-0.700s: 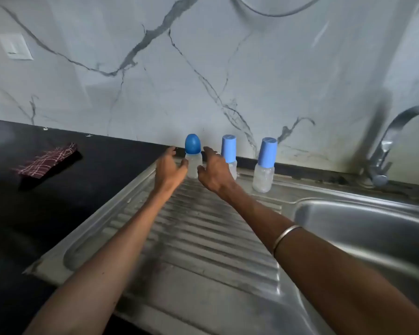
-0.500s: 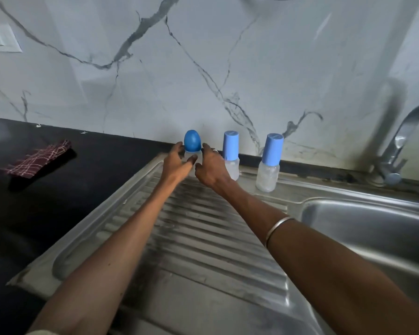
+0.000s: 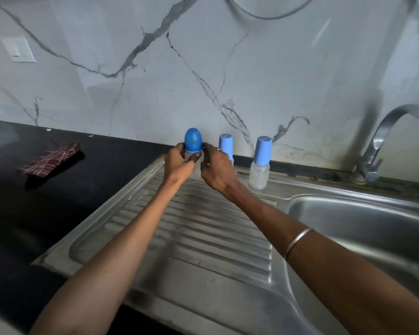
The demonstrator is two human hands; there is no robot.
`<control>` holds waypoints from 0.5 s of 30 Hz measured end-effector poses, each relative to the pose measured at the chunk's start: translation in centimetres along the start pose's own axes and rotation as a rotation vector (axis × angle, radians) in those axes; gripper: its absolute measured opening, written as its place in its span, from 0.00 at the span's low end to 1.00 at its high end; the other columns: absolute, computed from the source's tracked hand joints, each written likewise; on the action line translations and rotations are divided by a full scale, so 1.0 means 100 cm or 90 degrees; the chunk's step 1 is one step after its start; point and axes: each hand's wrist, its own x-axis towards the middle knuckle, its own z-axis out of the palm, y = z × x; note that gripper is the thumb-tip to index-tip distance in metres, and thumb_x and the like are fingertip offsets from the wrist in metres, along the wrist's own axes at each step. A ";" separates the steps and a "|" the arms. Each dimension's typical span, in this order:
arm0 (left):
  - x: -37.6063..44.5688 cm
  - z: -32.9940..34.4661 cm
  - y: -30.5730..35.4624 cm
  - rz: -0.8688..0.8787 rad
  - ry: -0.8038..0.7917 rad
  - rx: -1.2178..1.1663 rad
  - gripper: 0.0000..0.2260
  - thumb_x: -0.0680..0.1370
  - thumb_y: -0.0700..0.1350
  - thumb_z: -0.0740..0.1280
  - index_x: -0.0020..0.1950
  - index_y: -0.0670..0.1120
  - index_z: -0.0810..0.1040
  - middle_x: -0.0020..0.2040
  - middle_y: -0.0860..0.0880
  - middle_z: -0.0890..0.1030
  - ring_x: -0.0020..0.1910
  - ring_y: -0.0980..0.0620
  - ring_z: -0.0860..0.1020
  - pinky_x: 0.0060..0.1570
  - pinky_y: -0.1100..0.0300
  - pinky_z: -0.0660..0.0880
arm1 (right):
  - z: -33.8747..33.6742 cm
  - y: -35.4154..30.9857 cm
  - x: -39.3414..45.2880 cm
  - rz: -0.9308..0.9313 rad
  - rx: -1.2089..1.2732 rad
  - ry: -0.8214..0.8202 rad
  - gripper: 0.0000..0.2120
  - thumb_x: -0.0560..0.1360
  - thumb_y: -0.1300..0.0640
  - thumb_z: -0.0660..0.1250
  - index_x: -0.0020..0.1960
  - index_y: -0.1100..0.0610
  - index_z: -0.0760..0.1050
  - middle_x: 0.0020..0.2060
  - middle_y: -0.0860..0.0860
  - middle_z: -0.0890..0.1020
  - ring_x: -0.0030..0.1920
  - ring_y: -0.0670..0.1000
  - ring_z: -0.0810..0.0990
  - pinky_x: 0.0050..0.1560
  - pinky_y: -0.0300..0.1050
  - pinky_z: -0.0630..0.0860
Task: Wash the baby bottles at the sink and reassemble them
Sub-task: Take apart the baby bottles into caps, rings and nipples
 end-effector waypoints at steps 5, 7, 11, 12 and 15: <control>-0.046 -0.002 0.041 0.047 -0.020 -0.029 0.11 0.74 0.46 0.75 0.54 0.46 0.81 0.46 0.47 0.84 0.46 0.50 0.81 0.46 0.53 0.77 | -0.050 -0.015 -0.040 0.020 0.038 0.057 0.21 0.76 0.64 0.61 0.68 0.57 0.72 0.54 0.55 0.83 0.51 0.54 0.82 0.52 0.46 0.79; -0.068 0.002 0.058 0.051 -0.030 -0.055 0.11 0.74 0.46 0.75 0.54 0.46 0.81 0.47 0.48 0.85 0.45 0.51 0.82 0.46 0.55 0.77 | -0.071 -0.015 -0.056 0.029 0.046 0.067 0.20 0.76 0.62 0.62 0.67 0.56 0.74 0.55 0.54 0.83 0.51 0.53 0.82 0.54 0.46 0.79; -0.105 0.021 0.090 0.068 -0.043 -0.080 0.11 0.74 0.46 0.75 0.54 0.44 0.82 0.43 0.51 0.84 0.40 0.54 0.79 0.38 0.65 0.72 | -0.112 -0.012 -0.089 0.043 0.027 0.113 0.16 0.76 0.56 0.65 0.63 0.56 0.76 0.52 0.52 0.84 0.49 0.50 0.83 0.53 0.45 0.79; -0.113 0.026 0.099 0.074 -0.046 -0.077 0.11 0.74 0.46 0.75 0.54 0.44 0.82 0.43 0.51 0.84 0.40 0.54 0.79 0.38 0.65 0.71 | -0.122 -0.010 -0.099 0.046 0.017 0.124 0.16 0.76 0.55 0.66 0.63 0.55 0.77 0.51 0.51 0.84 0.48 0.50 0.84 0.53 0.45 0.79; -0.138 0.045 0.119 0.077 -0.059 -0.095 0.11 0.73 0.45 0.75 0.53 0.44 0.83 0.46 0.49 0.84 0.44 0.52 0.80 0.42 0.60 0.75 | -0.150 -0.001 -0.124 0.055 0.014 0.152 0.16 0.75 0.51 0.66 0.61 0.53 0.77 0.50 0.50 0.85 0.48 0.48 0.84 0.54 0.48 0.79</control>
